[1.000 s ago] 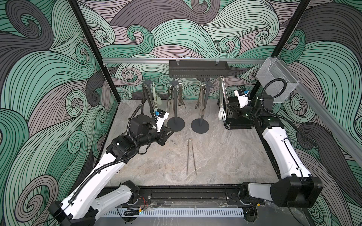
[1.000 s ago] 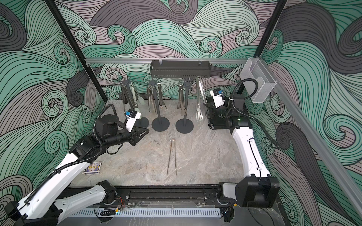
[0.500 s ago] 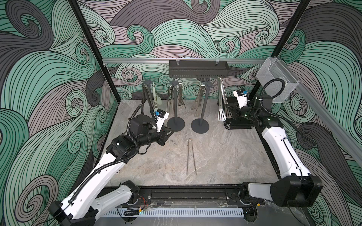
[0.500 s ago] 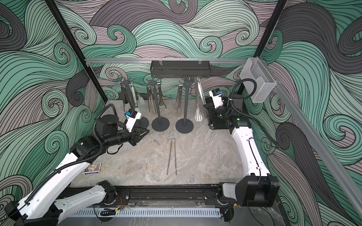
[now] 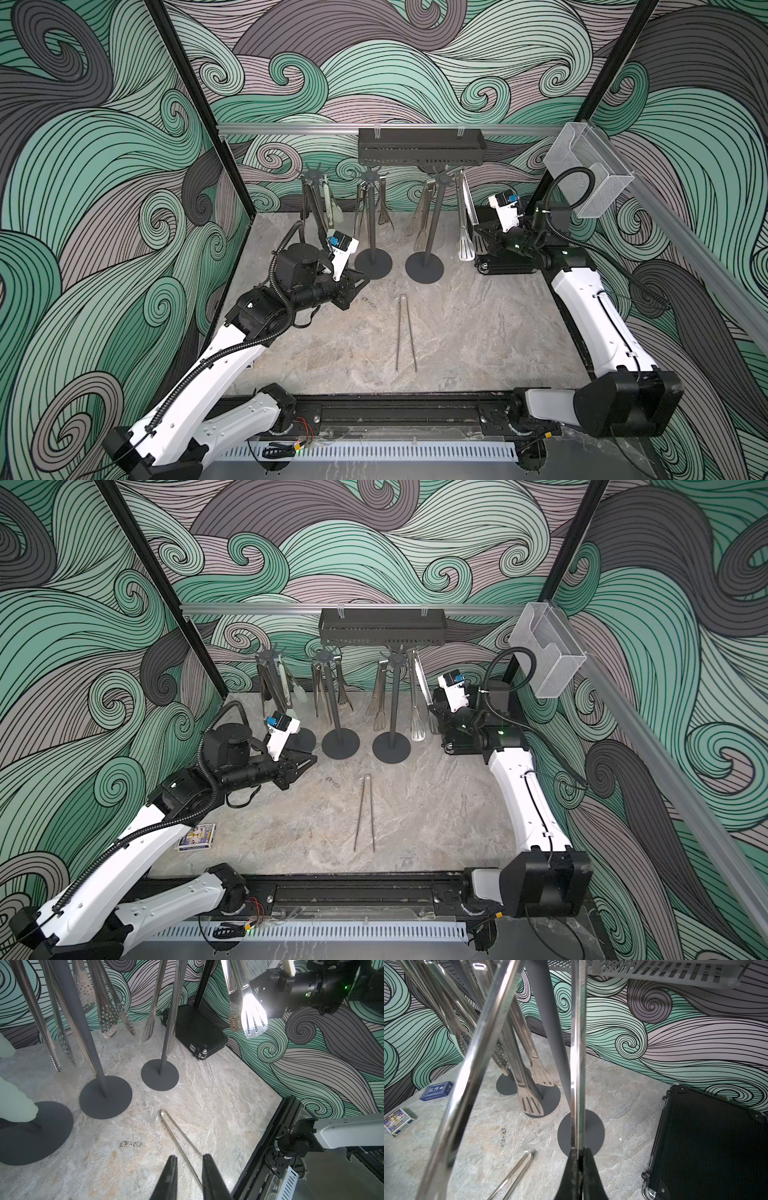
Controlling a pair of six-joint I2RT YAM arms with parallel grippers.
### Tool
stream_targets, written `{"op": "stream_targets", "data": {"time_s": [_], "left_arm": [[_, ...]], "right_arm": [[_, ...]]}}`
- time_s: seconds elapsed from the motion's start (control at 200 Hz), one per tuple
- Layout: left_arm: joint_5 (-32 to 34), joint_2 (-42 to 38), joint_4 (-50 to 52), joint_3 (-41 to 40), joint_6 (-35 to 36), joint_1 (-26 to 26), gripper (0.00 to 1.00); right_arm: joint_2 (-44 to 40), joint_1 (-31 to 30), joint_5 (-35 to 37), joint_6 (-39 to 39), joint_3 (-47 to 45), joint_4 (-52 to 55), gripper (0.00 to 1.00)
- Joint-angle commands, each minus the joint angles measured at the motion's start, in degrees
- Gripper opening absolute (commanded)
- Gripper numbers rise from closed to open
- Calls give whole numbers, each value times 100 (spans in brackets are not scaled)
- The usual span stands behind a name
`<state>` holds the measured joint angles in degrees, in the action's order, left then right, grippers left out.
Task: Hang food tongs on kitchen utensil racks
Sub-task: Hang the food tongs on the rack.
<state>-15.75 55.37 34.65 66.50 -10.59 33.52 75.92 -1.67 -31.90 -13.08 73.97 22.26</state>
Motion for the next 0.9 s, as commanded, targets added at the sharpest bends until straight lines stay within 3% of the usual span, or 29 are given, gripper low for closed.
{"op": "stream_targets", "data": {"time_s": [0.0, 0.58, 0.896], "left_arm": [[-104, -82, -153, 12, -39, 34, 23], [-183, -158, -143, -7, -62, 39, 22], [-150, -179, -126, -49, -53, 35, 22]], "right_arm": [[-23, -50, 48, -25, -108, -12, 0], [-83, -122, 192, 126, -704, -421, 0], [172, -194, 329, 149, -598, -555, 0]]}}
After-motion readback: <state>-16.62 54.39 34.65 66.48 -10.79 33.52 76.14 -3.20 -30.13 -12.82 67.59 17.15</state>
